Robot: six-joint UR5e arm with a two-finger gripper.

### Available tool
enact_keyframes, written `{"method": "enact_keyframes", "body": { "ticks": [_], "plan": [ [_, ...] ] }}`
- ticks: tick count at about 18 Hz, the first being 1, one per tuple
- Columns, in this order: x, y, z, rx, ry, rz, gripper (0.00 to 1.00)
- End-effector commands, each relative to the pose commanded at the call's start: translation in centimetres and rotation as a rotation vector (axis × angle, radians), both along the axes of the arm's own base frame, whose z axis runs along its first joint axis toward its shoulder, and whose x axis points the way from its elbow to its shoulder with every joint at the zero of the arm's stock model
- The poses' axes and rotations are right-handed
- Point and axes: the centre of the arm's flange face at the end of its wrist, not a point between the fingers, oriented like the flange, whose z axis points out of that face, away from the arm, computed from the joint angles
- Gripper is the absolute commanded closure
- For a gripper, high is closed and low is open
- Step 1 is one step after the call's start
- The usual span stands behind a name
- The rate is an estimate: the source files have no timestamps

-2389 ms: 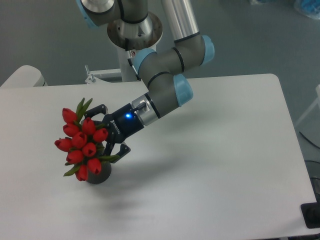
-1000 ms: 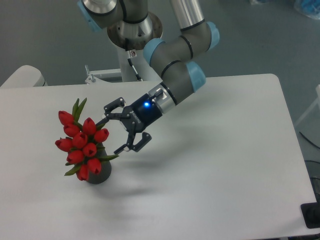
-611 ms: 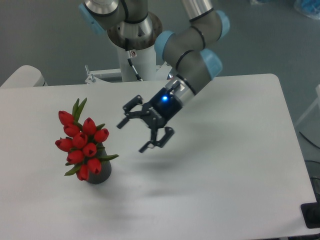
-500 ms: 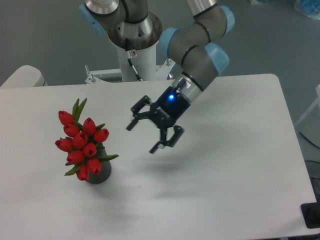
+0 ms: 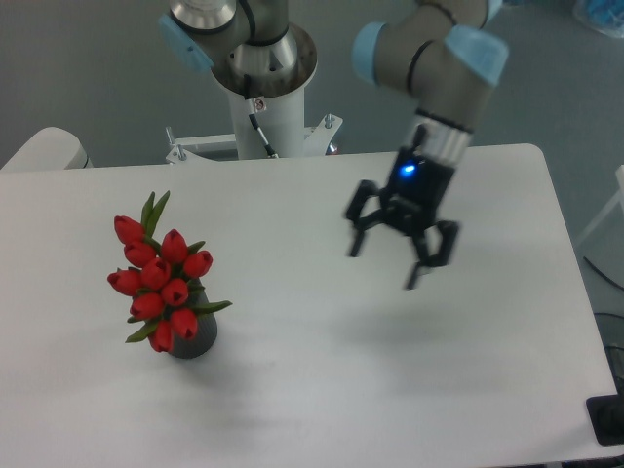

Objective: Insert the flowers into the vase

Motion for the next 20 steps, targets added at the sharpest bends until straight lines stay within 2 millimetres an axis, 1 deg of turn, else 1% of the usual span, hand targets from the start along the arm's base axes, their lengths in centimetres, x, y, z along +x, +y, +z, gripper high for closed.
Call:
{"method": "enact_keyframes", "body": {
  "ticks": [2,3,5,7,10,12,17,19,20],
  "plan": [
    [-1.1,-0.6,1.8,-0.041,0.017,-0.008,0.00],
    [-2.1,-1.3,2.8,-0.085,0.039,-0.029,0.00],
    [-3.3,-2.1,3.6,-0.173,0.085,-0.079,0.00],
    [-4.2,-2.7,4.1,-0.273,0.095,-0.101,0.00],
    [-4.7,-2.3,5.1,-0.353,0.088,-0.121,0.00],
    [-5.1,-2.5,5.0,-0.387,0.102,-0.143,0.00],
    [-5.4,-2.7,4.9,-0.434,0.124,-0.164,0.00],
    [-5.3,-2.6,4.7,-0.449,0.127,-0.163,0.00],
    [-5.2,-2.2,4.5,-0.457,0.127,-0.169,0.00]
  ]
}}
